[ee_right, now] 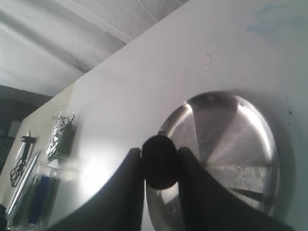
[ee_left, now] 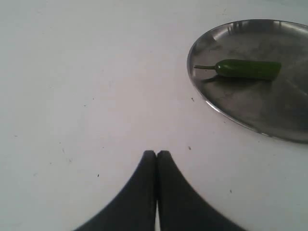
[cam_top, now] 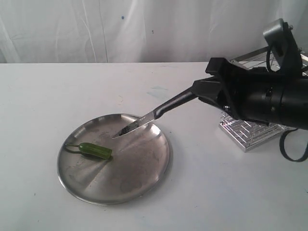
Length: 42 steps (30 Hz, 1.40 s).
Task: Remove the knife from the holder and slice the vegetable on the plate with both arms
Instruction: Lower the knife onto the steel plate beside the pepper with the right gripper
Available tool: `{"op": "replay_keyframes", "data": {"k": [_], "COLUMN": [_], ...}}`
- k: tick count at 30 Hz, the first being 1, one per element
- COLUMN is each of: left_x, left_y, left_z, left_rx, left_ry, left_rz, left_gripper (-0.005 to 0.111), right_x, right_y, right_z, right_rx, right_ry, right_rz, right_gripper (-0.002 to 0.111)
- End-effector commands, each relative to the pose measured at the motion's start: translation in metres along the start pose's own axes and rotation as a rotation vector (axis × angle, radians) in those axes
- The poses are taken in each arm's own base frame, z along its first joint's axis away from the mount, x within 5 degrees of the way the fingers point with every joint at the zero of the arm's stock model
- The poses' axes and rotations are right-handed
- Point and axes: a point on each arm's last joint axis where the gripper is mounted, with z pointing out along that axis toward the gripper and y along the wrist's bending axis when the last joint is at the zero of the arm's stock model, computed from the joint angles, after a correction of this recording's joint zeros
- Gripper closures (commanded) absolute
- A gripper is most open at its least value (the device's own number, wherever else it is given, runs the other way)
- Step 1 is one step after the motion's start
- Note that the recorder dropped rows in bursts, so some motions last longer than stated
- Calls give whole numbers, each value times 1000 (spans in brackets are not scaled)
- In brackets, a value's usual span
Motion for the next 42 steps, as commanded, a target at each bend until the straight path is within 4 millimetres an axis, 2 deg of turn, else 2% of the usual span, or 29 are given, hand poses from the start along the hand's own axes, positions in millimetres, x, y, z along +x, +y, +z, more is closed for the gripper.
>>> {"op": "replay_keyframes", "data": {"k": [1, 6, 12, 18, 28, 32, 38, 42], "left_x": [2, 2, 2, 2, 2, 2, 2, 2], "left_y": [0, 0, 0, 0, 0, 0, 0, 0], "left_z": [1, 1, 1, 1, 1, 1, 1, 1], "left_rx": [7, 7, 7, 7, 7, 7, 7, 7], "left_ry": [3, 3, 3, 3, 3, 3, 3, 3], "left_rz": [0, 0, 0, 0, 0, 0, 0, 0], "left_gripper": [107, 107, 107, 107, 107, 107, 107, 107], "right_x": [11, 21, 32, 37, 19, 22, 38, 45], "right_y": [-11, -31, -32, -47, -42, -57, -87, -99], "right_z": [-2, -1, 11, 26, 63, 80, 106, 116], "right_rx": [39, 143, 67, 123, 34, 68, 115, 111], "right_ry": [17, 17, 135, 186, 245, 283, 376, 421], "right_rz": [89, 127, 127, 161, 88, 90, 72, 25], "right_gripper": [108, 108, 108, 108, 108, 108, 108, 108]}}
